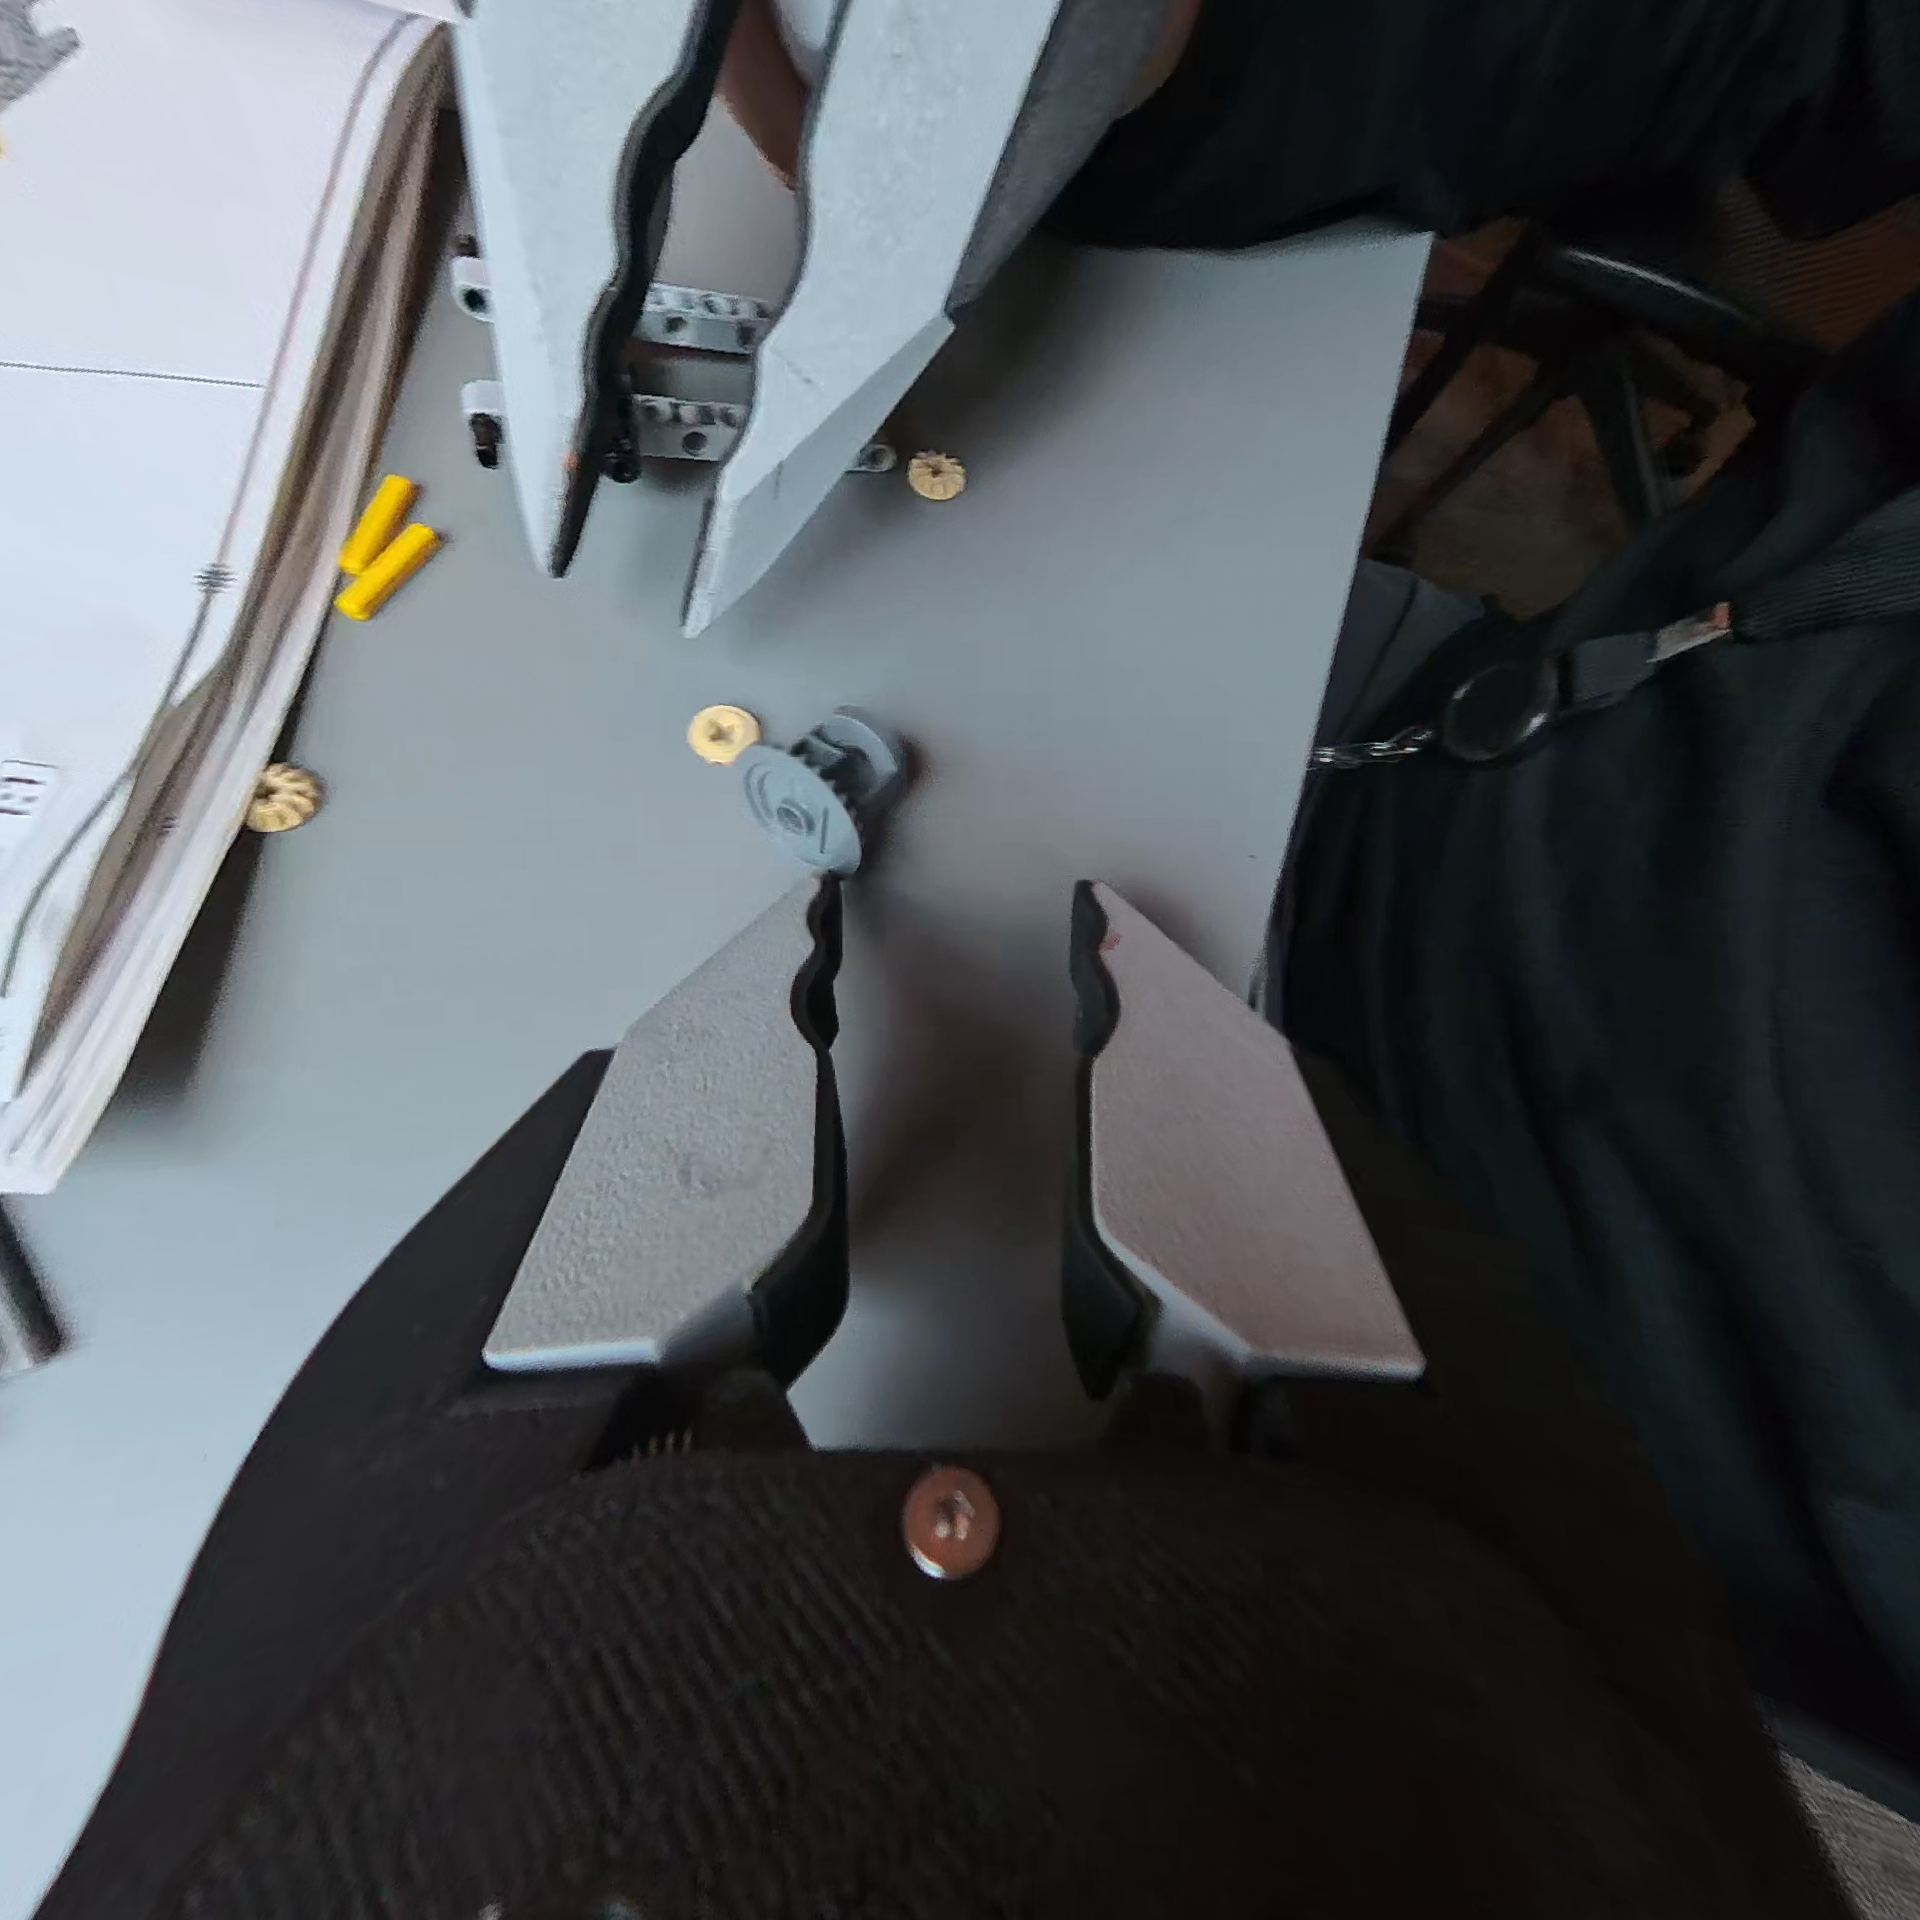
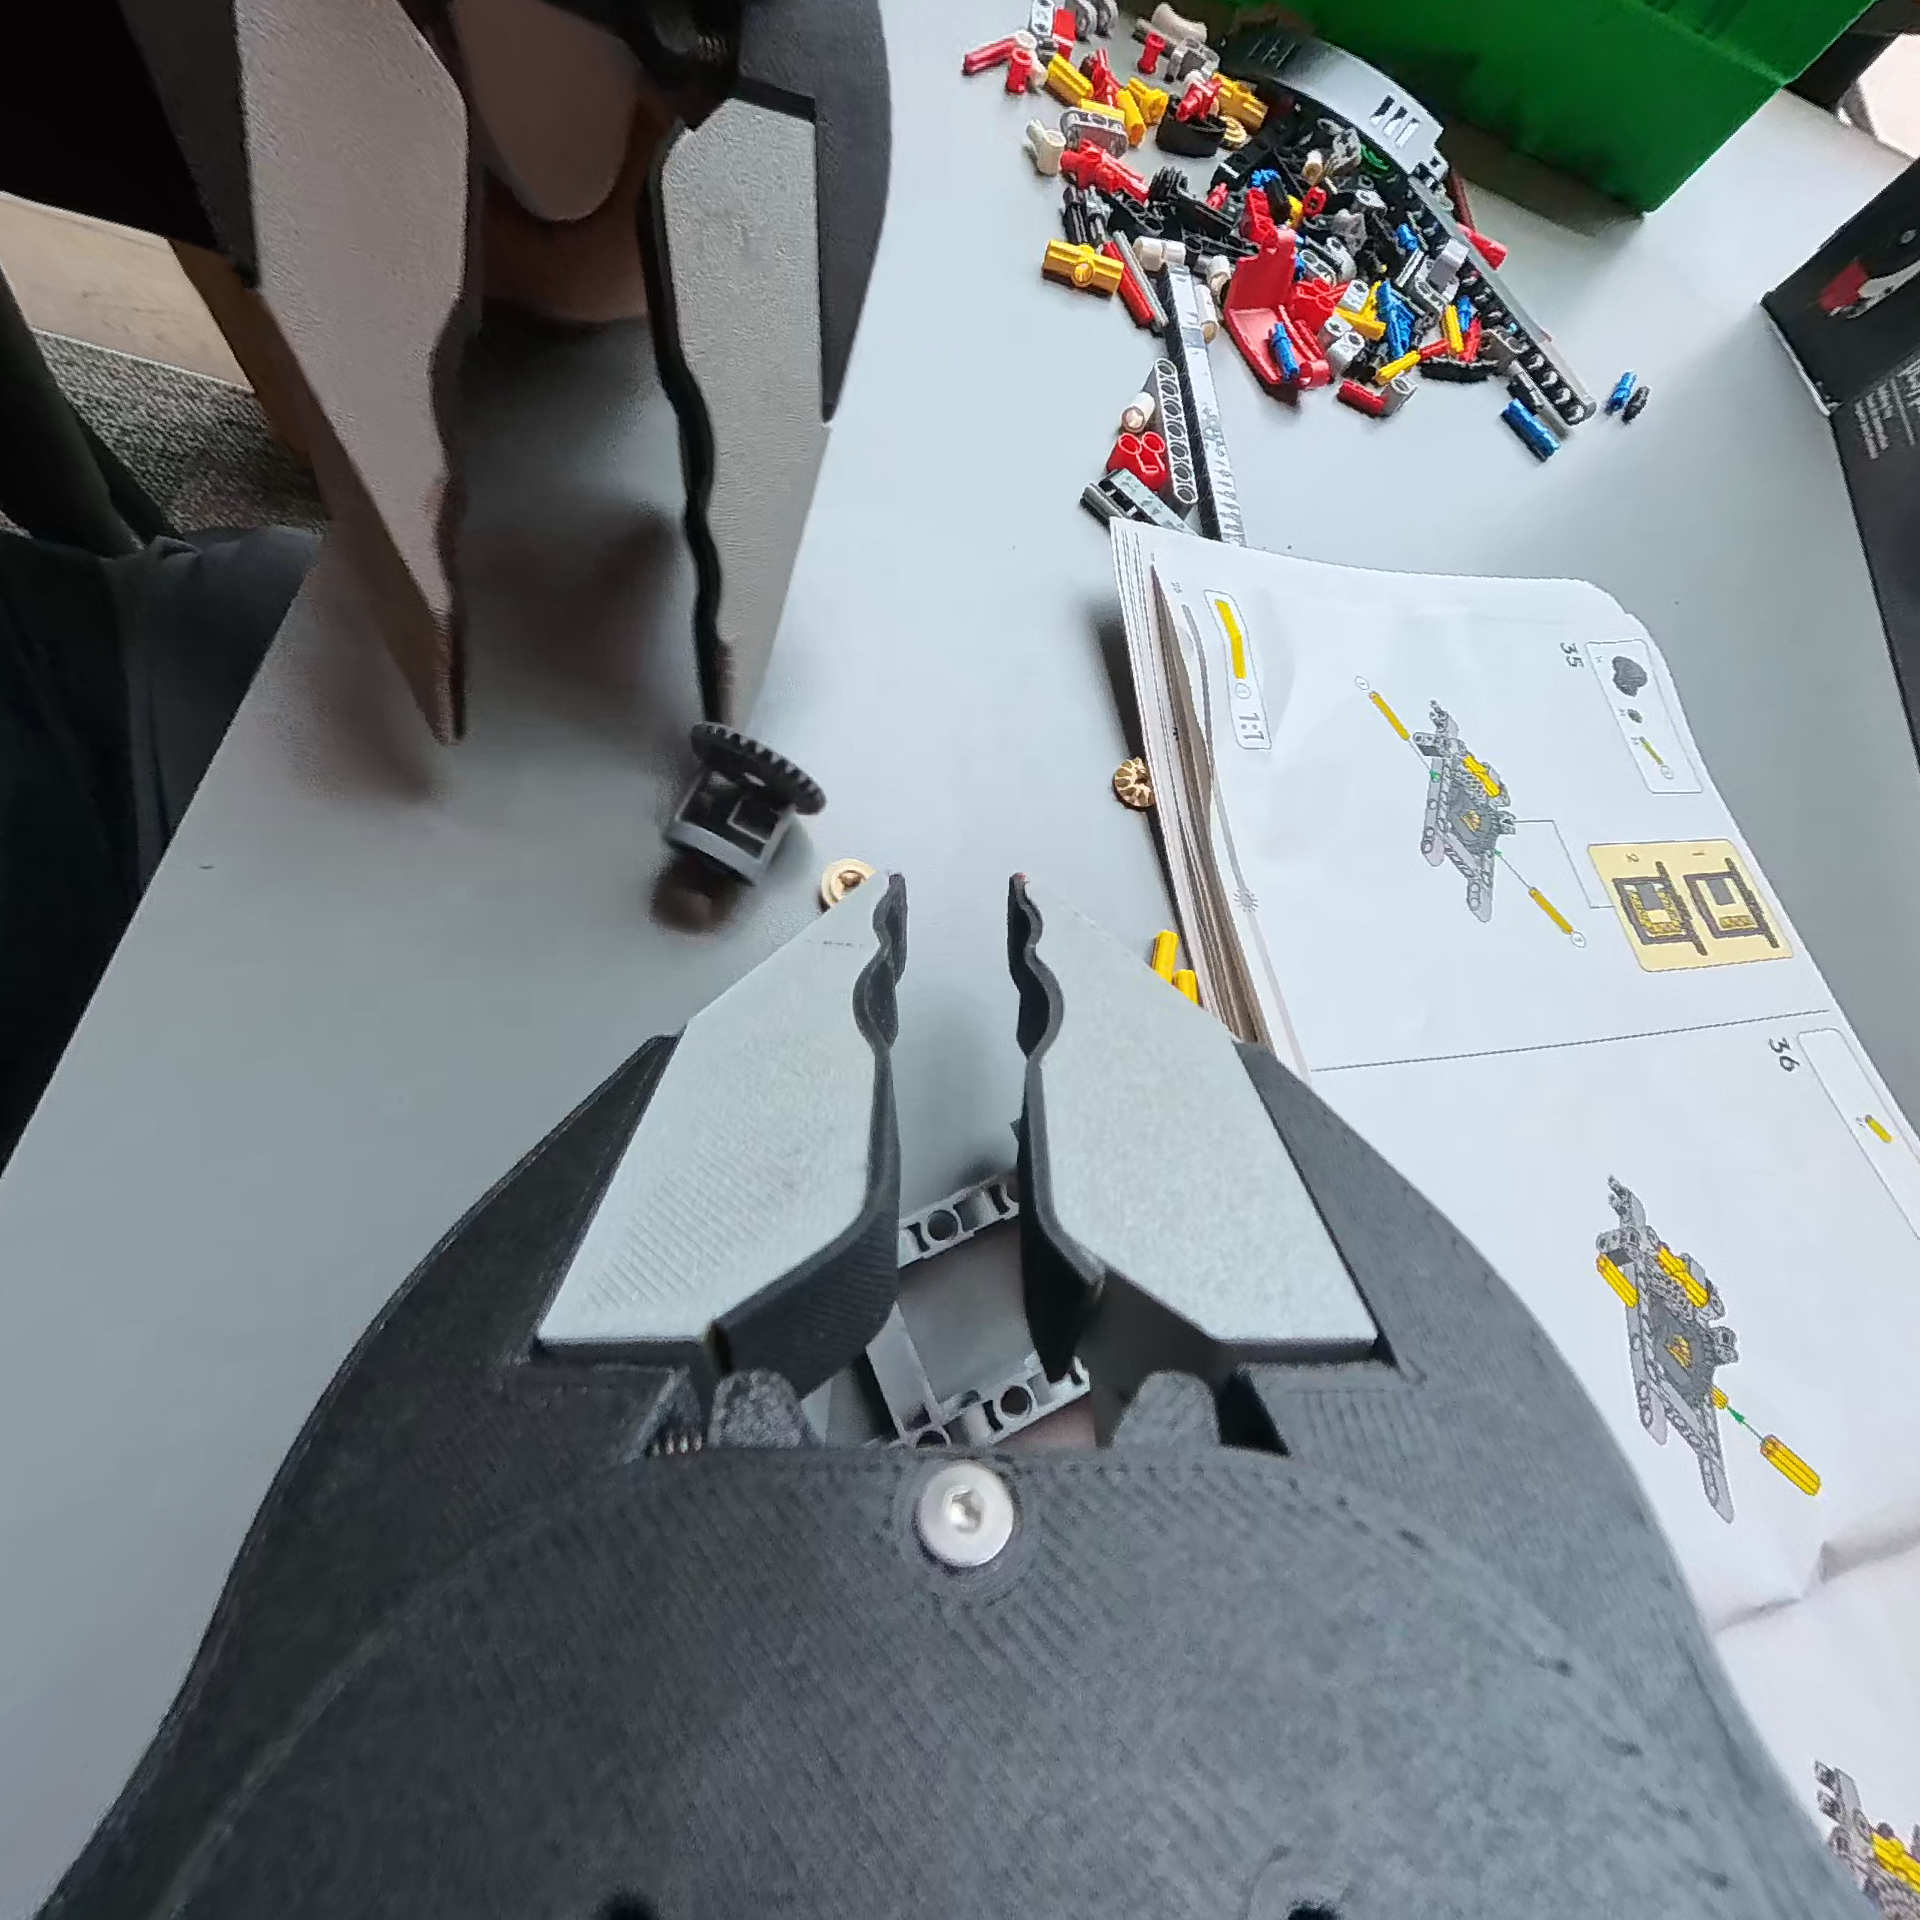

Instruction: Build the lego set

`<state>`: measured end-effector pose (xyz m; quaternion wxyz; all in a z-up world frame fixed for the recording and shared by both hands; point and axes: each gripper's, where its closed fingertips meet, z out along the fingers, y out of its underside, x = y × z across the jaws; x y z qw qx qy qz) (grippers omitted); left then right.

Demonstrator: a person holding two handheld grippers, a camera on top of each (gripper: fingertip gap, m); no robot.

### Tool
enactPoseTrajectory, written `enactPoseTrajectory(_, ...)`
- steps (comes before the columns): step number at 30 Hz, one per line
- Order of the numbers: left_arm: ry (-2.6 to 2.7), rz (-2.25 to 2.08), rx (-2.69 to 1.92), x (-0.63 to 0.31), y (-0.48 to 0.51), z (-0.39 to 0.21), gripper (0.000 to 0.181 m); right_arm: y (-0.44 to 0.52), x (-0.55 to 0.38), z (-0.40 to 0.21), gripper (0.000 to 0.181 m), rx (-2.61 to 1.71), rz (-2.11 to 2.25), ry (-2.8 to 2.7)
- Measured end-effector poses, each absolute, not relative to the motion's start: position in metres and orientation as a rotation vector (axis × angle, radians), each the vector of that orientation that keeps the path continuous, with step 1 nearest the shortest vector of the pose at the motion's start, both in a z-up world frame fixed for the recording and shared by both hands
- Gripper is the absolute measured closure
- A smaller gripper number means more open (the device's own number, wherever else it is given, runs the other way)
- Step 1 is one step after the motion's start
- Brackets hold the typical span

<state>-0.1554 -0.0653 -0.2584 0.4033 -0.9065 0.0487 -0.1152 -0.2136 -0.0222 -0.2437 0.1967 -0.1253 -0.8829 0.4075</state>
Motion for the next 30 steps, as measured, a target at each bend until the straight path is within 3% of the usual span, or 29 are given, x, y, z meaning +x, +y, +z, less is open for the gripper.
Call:
enactPoseTrajectory(19, 0.133, -0.236, -2.258, -0.192, -0.052, -0.248, 0.138, -0.031, -0.197, -0.258, 0.169, -0.182, 1.059, -2.550)
enactPoseTrajectory(30, 0.317, -0.116, -2.284, -0.176, -0.049, -0.258, 0.160, -0.037, -0.199, -0.264, 0.171, -0.179, 1.012, -2.558)
